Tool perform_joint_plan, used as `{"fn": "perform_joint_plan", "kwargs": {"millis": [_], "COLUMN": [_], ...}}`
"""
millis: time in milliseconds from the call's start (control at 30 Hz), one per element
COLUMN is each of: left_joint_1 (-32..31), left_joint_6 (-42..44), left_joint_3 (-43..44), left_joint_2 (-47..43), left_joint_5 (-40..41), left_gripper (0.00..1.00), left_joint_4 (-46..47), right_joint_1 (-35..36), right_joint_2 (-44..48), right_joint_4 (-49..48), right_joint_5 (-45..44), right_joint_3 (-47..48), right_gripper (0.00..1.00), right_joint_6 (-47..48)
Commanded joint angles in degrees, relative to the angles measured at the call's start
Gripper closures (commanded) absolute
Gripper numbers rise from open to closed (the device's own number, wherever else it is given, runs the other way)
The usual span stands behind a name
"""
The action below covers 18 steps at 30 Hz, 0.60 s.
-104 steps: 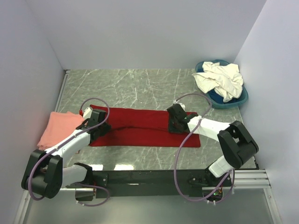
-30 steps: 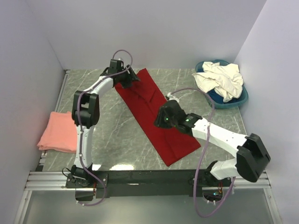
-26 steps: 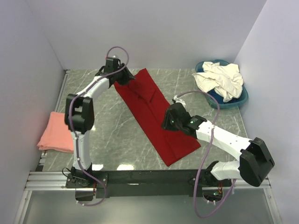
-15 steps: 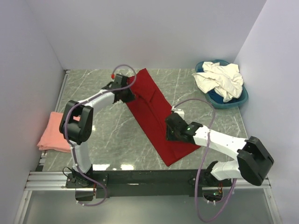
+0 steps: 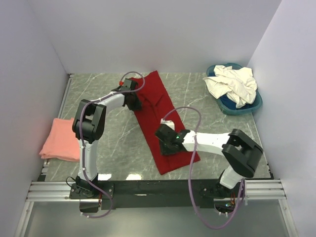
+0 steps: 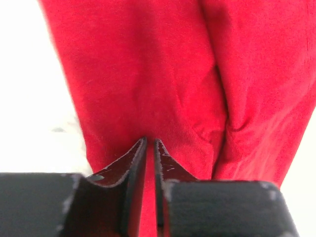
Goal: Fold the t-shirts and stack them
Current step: Fold the tshirt
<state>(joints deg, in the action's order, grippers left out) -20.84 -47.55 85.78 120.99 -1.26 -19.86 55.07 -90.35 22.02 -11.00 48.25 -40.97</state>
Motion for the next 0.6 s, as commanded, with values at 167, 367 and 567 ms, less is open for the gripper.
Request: {"fn": "perform_joint_plan", "kwargs": {"millis": [167,367,567], "left_joint_1": [9.32,10.56,10.12], "left_joint_6": [5.97,10.02,4.85], "left_joint_3": [12.73,20.04,8.12], "left_joint_2": [6.27,3.83,-9.85], "left_joint_5": [1.79,-3.84,-5.87], "left_gripper": [0.64,0.48,0.50], "left_joint_4": [-7.91,-7.49,-3.09], "right_joint_1": [1.80,1.80,1.45], "right_joint_2": [-10.99,-13.19,-5.29], "right_joint_4": [-9.62,-6.12,-0.14], "right_joint_5": [17.94,17.07,6.46], "right_joint_3": [14.75,26.01,24.45], "right_gripper": [0.56,0.56,0.56], "right_joint_6": [-4.81,-3.07,-0.34]}}
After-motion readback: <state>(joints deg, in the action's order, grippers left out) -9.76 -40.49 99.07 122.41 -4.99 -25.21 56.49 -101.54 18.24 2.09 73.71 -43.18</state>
